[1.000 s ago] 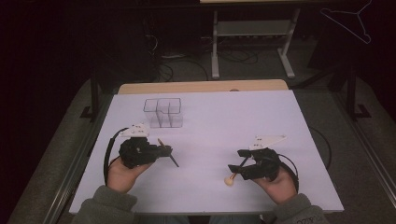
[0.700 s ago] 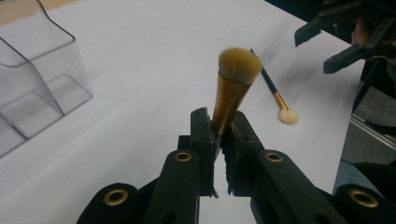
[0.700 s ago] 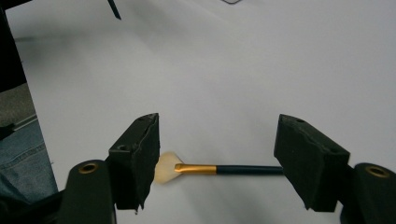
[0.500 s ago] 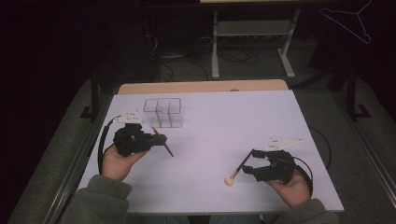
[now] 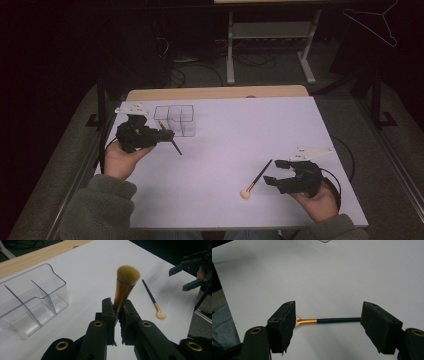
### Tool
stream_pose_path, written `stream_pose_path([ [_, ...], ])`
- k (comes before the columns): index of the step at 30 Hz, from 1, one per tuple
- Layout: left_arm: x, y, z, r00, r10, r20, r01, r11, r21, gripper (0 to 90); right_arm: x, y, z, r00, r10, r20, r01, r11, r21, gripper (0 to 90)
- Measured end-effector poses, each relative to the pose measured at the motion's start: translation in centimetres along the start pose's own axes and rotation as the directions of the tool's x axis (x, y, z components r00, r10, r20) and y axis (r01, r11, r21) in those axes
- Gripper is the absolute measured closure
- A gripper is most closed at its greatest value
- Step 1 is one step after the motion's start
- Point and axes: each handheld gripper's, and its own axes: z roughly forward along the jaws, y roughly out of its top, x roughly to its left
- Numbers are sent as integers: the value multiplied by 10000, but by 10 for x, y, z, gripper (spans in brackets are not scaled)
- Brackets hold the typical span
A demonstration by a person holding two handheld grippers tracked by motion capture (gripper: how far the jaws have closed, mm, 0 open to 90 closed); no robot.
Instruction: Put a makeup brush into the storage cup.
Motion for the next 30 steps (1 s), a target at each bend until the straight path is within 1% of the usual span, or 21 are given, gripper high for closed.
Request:
stream_pose_path([
  [6,7,17,-9,9997,-8,-240,7,10000,-58,830,-1,0,1,10000,-15,-4,15,10000,26,265],
  [7,10,20,-11,9998,-77,-209,75,9999,-126,830,-1,0,1,10000,-14,-4,14,10000,18,264],
  [11,17,32,-16,9990,-228,-396,218,9994,-260,830,-2,1,1,9999,123,6,-123,9999,17,261],
  [15,25,43,-18,9975,-309,-637,296,9994,-201,829,-3,1,1,9999,105,-17,-105,9999,-9,258],
  [17,28,48,-19,9966,-364,-744,351,9992,-199,830,-3,1,1,9998,178,-8,-178,9998,-38,257],
  [21,37,57,-21,9939,-452,-1004,446,9990,-82,830,-4,1,1,9999,147,-14,-147,9999,-45,257],
  [23,41,60,-21,9921,-567,-1116,559,9984,-104,830,-4,1,1,9999,150,-25,-150,9999,-39,257],
  [24,44,61,-20,9908,-526,-1247,526,9986,-34,830,-4,1,1,9999,156,-28,-156,9999,-40,257],
  [26,48,63,-19,9882,-577,-1418,589,9983,38,830,-4,1,1,9999,122,-42,-122,9999,-60,257],
  [27,50,64,-19,9872,-662,-1453,671,9977,13,830,-4,1,0,9999,138,-43,-138,9999,-63,257],
  [28,53,65,-18,9864,-658,-1507,676,9977,67,830,-5,1,0,9999,143,-47,-143,9999,-73,257],
  [29,56,66,-17,9842,-708,-1621,729,9973,69,830,-5,1,0,9999,130,-40,-131,9999,-89,257],
  [30,59,68,-17,9832,-820,-1633,826,9966,-31,830,-5,1,0,9999,132,-40,-132,9999,-91,257],
])
